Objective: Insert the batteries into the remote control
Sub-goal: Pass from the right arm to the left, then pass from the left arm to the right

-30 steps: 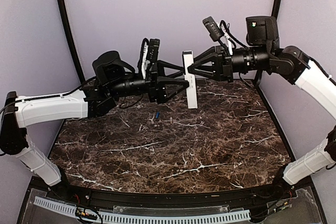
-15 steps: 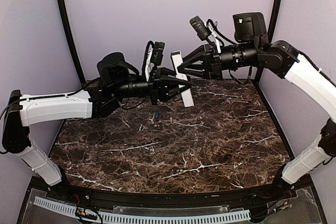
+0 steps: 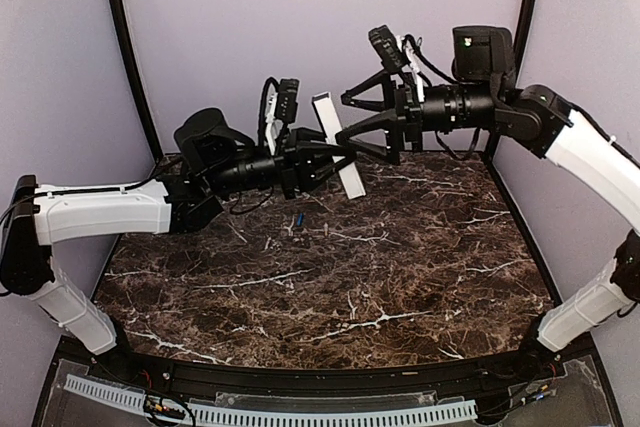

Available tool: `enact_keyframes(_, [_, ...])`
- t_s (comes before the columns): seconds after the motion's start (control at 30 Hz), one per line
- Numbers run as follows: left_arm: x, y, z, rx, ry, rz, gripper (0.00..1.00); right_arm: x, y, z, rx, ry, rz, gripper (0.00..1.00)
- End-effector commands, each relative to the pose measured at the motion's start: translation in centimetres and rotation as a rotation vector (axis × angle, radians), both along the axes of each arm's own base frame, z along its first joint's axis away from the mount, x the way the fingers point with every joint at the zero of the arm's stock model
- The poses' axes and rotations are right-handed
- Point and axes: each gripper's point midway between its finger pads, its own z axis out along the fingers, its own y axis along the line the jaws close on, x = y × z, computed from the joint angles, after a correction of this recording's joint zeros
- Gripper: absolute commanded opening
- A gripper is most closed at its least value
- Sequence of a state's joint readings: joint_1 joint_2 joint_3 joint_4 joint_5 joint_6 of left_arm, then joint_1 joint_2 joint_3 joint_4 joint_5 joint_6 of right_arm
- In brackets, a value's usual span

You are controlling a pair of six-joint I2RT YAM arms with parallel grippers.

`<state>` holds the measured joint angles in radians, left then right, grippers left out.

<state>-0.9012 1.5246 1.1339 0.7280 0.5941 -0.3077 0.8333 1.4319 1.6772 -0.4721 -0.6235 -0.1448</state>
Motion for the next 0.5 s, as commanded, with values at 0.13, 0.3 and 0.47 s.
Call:
enact_keyframes(0.13, [0.6,4.6,7.5,-0.268,0.099,0.137,0.0,-2.3,-2.6,1.9,0.28,-0.607,-0.006,0.99])
enact_keyframes(0.3, [1.0,5.9,9.2,-0.361,0.159,0.156,0.0,-0.8,-1.7,0.6,0.305,-0.7,-0.048,0.99])
enact_keyframes(0.47, [0.9,6.2,9.7,-0.396,0.192,0.138,0.0,0.3,-1.3,1.5,0.389,-0.783,-0.111,0.99])
